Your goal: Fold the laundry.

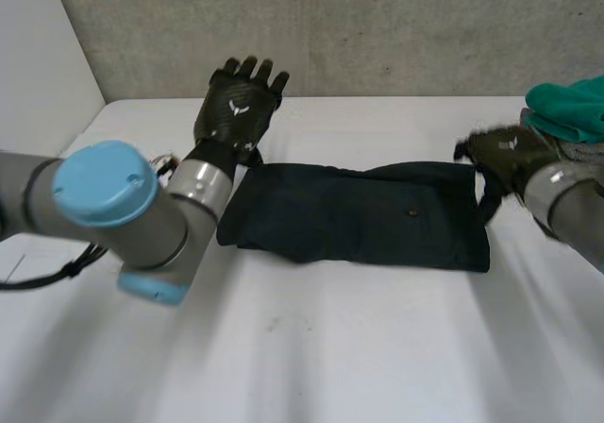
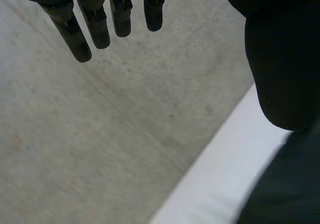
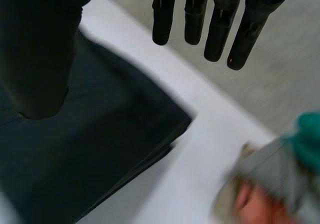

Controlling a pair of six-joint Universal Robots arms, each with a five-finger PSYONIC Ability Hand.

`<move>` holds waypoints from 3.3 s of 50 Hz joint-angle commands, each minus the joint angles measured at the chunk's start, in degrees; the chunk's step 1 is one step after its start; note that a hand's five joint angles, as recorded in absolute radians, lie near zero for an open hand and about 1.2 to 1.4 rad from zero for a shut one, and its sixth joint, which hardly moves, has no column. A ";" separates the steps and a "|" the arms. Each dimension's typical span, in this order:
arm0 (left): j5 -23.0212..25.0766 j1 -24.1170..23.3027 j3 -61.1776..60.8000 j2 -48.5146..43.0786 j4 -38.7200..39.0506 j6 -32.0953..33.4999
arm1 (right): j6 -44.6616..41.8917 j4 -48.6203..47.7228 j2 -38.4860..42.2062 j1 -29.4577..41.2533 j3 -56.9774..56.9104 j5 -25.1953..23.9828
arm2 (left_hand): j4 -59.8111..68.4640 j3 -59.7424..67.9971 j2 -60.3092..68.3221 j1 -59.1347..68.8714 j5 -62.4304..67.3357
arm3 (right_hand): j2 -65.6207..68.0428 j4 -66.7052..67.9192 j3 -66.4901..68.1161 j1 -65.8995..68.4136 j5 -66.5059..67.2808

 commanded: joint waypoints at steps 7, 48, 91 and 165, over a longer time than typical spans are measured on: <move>0.14 -0.61 -11.73 5.40 -2.06 -9.63 | -0.65 -9.19 5.32 -1.40 10.15 -1.53 | -1.76 -2.29 -1.79 -0.86 -2.61 | 6.43 6.08 5.87 7.13 6.49; -0.04 -0.61 -15.42 9.62 -2.24 -10.68 | 0.84 -12.10 -0.22 -9.83 15.69 -11.01 | -1.76 -2.29 -1.79 -0.86 -2.61 | 4.08 3.73 3.52 4.78 4.14; -0.04 -0.34 -15.51 9.44 -2.15 -11.03 | -7.23 -18.60 11.66 -4.65 7.87 -2.76 | -1.76 -2.29 -1.79 -0.86 -2.61 | 60.04 59.68 59.47 60.74 60.09; -3.20 0.98 -11.47 10.67 -3.03 -11.03 | -18.14 -15.96 0.84 -13.34 17.45 -9.70 | -1.76 -2.29 -1.79 -0.86 -2.61 | 10.64 10.29 10.08 11.34 10.70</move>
